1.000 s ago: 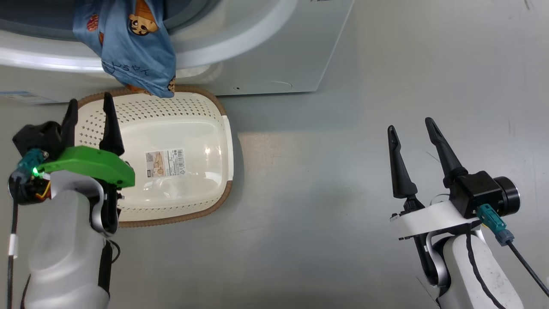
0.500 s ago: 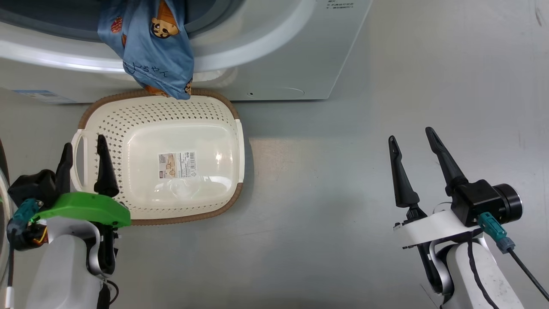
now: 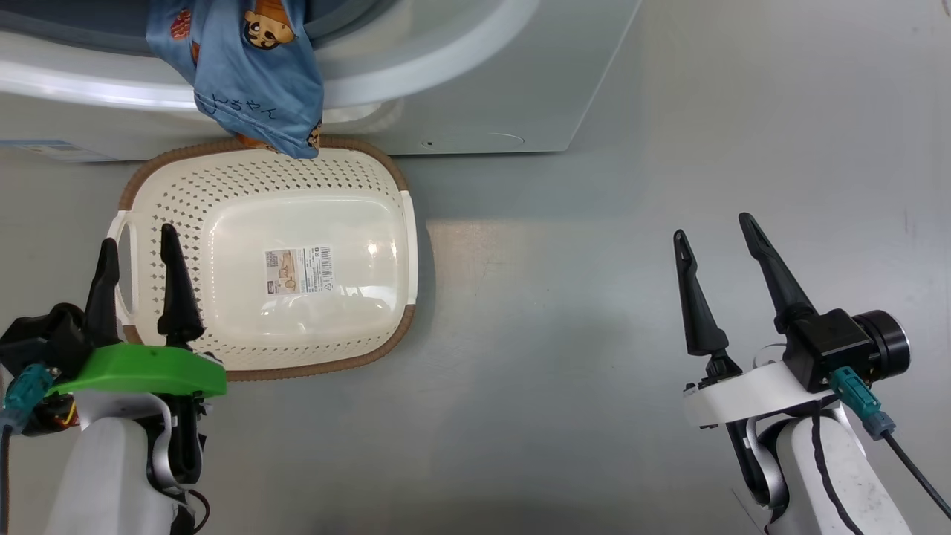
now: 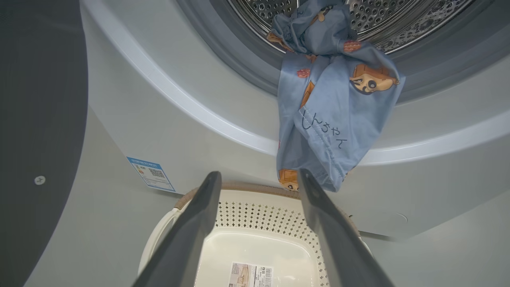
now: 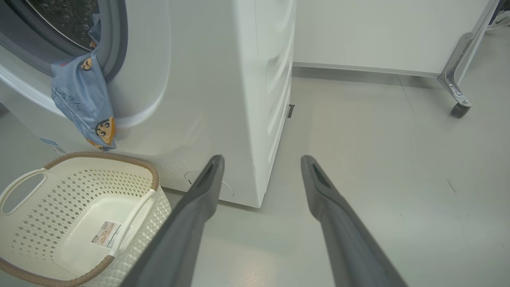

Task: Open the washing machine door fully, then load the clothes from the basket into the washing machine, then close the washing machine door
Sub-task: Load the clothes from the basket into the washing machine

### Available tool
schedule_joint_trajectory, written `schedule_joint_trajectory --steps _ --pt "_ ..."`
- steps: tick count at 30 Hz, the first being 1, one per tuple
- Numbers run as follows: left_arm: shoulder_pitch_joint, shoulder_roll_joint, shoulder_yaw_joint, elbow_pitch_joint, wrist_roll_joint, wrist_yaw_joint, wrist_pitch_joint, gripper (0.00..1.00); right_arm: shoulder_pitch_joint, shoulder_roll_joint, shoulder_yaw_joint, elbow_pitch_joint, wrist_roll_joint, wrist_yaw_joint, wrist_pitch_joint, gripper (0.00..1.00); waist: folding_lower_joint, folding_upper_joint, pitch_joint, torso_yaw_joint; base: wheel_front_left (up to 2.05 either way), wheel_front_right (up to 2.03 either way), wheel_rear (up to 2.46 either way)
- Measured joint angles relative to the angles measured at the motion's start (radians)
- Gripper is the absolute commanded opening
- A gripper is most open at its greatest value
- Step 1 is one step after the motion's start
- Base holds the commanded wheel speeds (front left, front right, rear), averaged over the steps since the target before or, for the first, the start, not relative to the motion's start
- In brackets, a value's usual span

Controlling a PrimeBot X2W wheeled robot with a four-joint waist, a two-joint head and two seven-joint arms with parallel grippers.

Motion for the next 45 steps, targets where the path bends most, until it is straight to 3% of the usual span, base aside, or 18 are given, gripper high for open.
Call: schedule_joint_trajectory --steps 8,29,45 --pt "0.003 0.003 -0.014 -0.053 -0.009 -0.009 0.015 1.00 -0.007 0.010 0.031 -0.002 -0.008 0.013 0.000 1.00 0.0000 0.0000 0.024 -0.040 0.00 0.00 0.00" --pt "-0.186 0.103 0.045 -0.046 -0.059 -0.009 0.116 1.00 -0.034 0.019 0.075 -0.024 0.000 0.002 0.000 1.00 0.0001 0.0000 0.113 -0.218 0.00 0.00 0.00" --pt "-0.286 0.135 0.072 0.049 -0.059 -0.003 0.137 1.00 -0.044 0.021 0.076 -0.036 0.001 -0.015 0.000 1.00 0.0001 0.0000 0.162 -0.249 0.00 0.00 0.00"
